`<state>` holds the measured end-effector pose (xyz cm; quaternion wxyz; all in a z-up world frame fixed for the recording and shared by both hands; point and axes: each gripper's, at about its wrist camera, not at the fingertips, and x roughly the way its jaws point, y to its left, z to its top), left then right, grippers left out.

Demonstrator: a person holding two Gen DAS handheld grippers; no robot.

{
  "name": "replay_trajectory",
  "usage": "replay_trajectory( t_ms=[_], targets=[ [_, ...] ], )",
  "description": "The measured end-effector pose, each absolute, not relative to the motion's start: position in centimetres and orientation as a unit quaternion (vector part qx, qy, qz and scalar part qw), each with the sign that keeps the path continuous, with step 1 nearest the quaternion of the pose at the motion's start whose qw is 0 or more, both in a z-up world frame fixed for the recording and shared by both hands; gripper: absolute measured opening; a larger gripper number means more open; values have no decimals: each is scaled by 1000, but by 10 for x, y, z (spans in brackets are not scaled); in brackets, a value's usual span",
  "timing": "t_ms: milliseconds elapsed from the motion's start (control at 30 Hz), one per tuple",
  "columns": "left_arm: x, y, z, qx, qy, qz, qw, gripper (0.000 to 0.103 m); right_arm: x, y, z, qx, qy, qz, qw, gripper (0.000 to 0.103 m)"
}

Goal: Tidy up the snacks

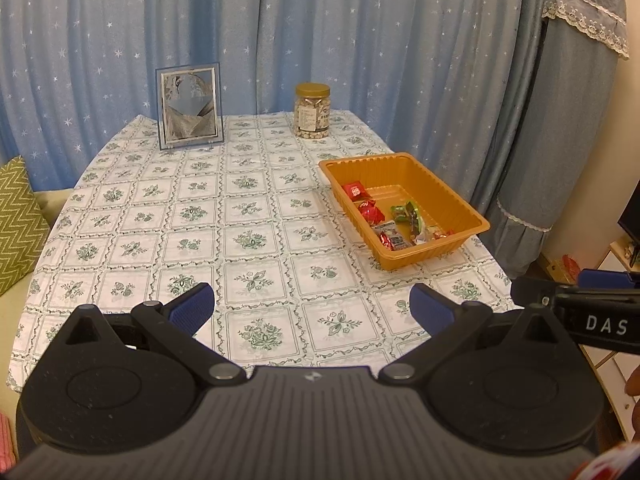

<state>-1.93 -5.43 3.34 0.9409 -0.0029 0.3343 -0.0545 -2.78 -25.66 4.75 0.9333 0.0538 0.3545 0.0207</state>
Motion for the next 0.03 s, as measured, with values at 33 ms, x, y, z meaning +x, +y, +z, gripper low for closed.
replay_trajectory(
  t_ms=[33],
  targets=[
    [-19, -54, 34, -4, 334, -57, 941, 103, -28, -257, 48, 54, 354, 21, 933, 83]
  ],
)
